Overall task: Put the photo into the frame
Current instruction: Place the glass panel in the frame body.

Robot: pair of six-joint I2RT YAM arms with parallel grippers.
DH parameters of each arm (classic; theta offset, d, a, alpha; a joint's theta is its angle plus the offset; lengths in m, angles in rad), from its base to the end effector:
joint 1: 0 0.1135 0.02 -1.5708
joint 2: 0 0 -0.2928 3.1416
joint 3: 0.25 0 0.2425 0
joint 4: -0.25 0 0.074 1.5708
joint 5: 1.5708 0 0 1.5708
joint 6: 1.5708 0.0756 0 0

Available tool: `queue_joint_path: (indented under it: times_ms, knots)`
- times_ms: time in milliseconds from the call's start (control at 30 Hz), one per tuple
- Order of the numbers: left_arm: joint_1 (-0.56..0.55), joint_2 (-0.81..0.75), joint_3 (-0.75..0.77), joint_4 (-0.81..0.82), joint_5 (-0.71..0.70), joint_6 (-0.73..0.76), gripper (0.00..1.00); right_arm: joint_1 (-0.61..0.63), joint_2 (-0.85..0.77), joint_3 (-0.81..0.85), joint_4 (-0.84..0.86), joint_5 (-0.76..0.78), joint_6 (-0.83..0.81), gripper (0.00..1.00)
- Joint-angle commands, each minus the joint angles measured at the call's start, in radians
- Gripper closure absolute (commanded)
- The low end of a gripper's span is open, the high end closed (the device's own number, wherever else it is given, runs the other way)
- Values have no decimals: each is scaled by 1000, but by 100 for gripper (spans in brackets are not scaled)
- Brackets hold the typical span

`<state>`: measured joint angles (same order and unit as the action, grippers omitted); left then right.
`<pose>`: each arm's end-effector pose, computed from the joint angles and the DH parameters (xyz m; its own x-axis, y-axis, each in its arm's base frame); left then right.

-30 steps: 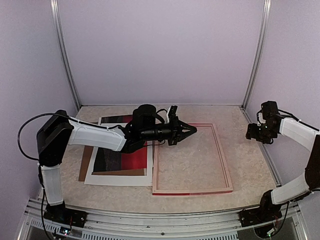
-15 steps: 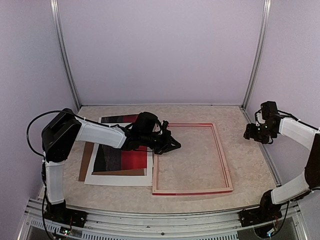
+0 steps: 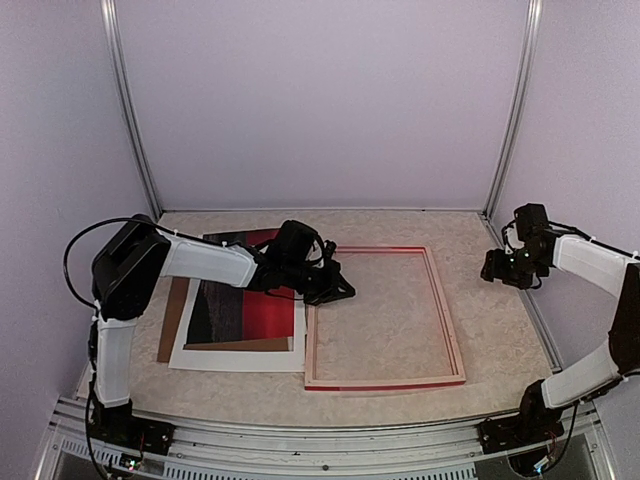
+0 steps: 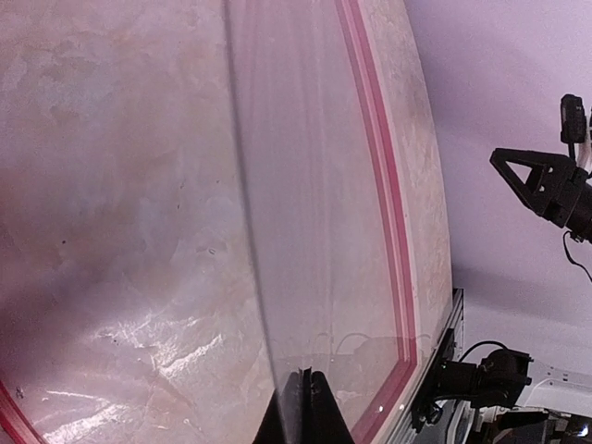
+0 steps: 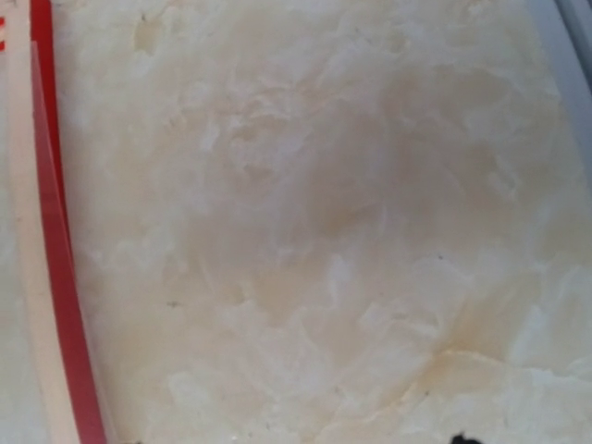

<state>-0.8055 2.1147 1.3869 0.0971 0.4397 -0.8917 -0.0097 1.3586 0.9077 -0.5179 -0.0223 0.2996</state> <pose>0.3245 -0.3842 0.1686 -0.9497 -0.0277 -0.3119 0.2416 0.5689 -0.7861 0.2807 -0.0010 0.2281 -0.7883 0.3027 -0.5356 0.2405 0.9529 0.1847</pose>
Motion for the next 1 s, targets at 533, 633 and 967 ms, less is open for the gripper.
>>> queue_joint_path:
  times_ms: [533,633,967]
  knots:
    - [54,4,87,-134,-44,154,100,90,31,13,20,-16,-16,30]
    - [55,22,110,-144,-33,160,100,97,43,13,22,-13,-16,30]
    - [55,58,156,-195,-36,193,100,107,56,9,28,-13,-13,30]
